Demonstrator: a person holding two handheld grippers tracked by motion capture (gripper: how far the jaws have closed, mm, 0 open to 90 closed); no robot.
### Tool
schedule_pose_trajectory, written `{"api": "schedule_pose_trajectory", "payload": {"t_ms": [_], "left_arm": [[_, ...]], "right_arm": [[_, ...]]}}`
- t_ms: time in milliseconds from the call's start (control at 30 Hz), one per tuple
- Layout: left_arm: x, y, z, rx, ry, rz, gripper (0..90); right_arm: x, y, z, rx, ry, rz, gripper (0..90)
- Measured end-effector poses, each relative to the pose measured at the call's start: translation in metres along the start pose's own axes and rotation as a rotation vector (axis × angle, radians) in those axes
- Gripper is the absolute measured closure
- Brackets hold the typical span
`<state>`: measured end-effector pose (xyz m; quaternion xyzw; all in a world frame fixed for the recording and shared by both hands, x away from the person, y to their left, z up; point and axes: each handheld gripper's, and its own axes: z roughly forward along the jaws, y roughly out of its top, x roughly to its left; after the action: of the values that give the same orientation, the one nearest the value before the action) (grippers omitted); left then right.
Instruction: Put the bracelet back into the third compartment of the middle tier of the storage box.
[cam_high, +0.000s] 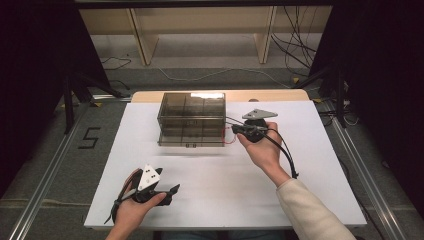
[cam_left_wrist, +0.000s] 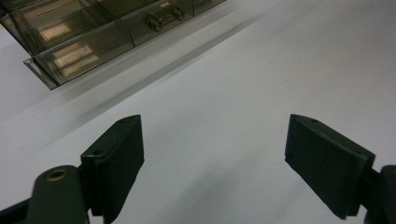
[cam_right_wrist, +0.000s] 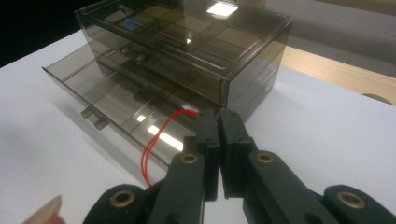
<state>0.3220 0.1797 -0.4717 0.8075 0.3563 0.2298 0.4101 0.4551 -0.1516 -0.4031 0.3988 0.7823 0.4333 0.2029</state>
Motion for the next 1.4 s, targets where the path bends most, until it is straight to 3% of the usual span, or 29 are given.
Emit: {"api": "schedule_pose_trajectory", "payload": {"t_ms": [1400], "left_arm": [[0.0,0.0,0.0,-0.002,-0.002,-0.002,19.5]], "right_arm": [[0.011,0.012,0.025,0.008,0.006,-0.022,87.7]]}}
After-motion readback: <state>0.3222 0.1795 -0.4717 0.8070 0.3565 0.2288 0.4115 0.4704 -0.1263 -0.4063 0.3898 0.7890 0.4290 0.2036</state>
